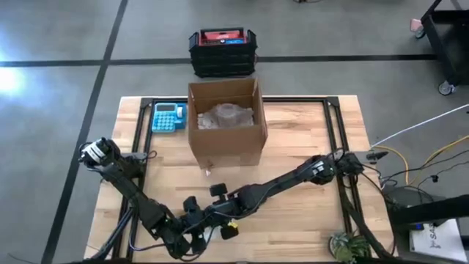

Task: Wrap mug
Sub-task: Wrap the gray mug with transparent bubble wrap, then put the wrapped gray mug into the cardboard box

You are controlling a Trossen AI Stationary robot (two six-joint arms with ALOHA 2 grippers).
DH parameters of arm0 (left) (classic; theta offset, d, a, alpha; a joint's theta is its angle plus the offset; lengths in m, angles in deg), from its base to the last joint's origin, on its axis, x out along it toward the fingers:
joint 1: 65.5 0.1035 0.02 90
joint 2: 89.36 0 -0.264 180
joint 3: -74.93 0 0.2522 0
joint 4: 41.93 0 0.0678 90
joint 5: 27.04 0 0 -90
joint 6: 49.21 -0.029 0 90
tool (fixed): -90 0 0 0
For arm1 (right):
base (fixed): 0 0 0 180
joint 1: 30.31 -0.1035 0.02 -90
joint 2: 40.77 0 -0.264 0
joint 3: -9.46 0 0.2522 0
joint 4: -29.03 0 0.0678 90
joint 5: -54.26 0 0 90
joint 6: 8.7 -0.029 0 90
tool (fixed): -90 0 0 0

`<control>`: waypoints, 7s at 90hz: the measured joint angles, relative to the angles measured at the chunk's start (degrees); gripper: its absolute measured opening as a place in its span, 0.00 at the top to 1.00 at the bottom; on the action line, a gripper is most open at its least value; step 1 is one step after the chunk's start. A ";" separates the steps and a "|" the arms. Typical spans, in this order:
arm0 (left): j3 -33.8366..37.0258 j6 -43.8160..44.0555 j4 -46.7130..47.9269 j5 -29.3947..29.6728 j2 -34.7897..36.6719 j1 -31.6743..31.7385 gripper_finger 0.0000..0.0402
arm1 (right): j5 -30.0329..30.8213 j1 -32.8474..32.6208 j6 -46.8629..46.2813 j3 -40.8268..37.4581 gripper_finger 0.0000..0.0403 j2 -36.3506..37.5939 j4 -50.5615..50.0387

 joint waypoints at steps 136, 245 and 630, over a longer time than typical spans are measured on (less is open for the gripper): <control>-0.04 -0.39 -1.33 -1.21 1.30 -0.28 1.00 | -4.95 -0.96 2.26 -0.90 0.97 8.11 2.13; -0.07 -0.39 -1.57 -1.29 1.35 -0.26 1.00 | -6.20 0.15 2.89 0.43 0.97 0.14 0.67; -0.07 -0.89 -0.52 0.48 5.74 -2.91 1.00 | 1.91 -1.79 17.52 -4.48 0.98 40.27 -7.09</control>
